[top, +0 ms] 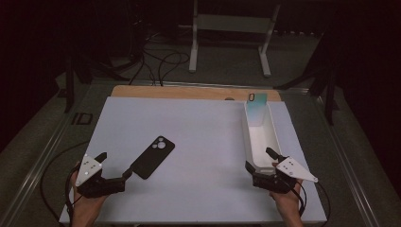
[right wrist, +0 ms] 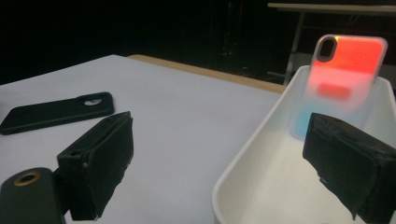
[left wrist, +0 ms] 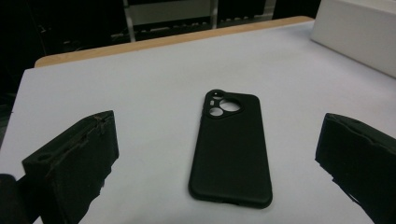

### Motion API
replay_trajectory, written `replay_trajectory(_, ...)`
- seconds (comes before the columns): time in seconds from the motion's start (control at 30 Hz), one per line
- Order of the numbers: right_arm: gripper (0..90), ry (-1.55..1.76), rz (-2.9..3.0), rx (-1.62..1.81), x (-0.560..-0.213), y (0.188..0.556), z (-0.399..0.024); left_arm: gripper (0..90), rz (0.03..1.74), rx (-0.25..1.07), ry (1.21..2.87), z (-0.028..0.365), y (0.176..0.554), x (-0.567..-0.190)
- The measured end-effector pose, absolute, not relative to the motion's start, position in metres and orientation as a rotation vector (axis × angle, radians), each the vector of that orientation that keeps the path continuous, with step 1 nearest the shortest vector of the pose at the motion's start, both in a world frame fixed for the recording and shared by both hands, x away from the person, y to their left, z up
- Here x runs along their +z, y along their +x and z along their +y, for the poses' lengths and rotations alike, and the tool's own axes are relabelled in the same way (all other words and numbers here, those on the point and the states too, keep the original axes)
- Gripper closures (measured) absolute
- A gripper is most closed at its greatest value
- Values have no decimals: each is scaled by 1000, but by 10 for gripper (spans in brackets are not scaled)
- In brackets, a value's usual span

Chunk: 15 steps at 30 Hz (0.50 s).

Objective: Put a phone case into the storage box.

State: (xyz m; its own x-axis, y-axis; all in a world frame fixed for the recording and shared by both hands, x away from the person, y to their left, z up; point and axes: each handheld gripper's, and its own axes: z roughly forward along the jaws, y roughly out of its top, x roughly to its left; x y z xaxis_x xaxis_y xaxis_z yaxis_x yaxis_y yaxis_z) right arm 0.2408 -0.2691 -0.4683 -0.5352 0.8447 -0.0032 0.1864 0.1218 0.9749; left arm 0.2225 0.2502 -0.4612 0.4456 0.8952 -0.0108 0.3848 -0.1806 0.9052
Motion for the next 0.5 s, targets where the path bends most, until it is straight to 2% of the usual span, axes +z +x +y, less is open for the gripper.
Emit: replay_trajectory(0.5, 90, 1039, 1828, 1439, -465, 242, -274, 0, 1143, 595, 1900, 234, 265, -457)
